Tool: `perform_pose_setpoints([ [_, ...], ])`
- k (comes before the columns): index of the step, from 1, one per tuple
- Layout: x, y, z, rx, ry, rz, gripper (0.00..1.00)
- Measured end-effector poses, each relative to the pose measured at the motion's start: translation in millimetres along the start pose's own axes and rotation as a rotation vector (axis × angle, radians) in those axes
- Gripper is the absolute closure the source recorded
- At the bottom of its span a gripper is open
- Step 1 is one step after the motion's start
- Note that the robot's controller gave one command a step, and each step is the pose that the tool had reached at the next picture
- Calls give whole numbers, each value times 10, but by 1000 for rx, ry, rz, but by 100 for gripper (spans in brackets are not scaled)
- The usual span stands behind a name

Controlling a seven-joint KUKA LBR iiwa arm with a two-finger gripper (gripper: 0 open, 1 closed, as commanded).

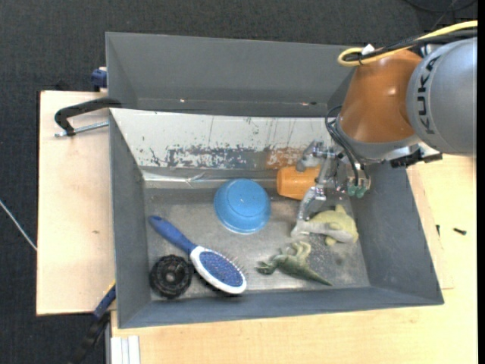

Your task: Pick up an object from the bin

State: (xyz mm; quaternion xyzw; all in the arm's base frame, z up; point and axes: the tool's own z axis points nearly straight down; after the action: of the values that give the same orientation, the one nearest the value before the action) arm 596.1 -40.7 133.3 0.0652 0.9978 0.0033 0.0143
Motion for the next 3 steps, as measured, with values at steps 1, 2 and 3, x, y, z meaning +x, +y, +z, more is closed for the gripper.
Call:
perform_pose_setpoints([
  [1, 100, -30, 70, -2, -9, -55, 0],
  [2, 119, -39, 80, -1, -6, -121, 0],
  [3, 121, -43, 81, 0, -5, -180, 0],
])
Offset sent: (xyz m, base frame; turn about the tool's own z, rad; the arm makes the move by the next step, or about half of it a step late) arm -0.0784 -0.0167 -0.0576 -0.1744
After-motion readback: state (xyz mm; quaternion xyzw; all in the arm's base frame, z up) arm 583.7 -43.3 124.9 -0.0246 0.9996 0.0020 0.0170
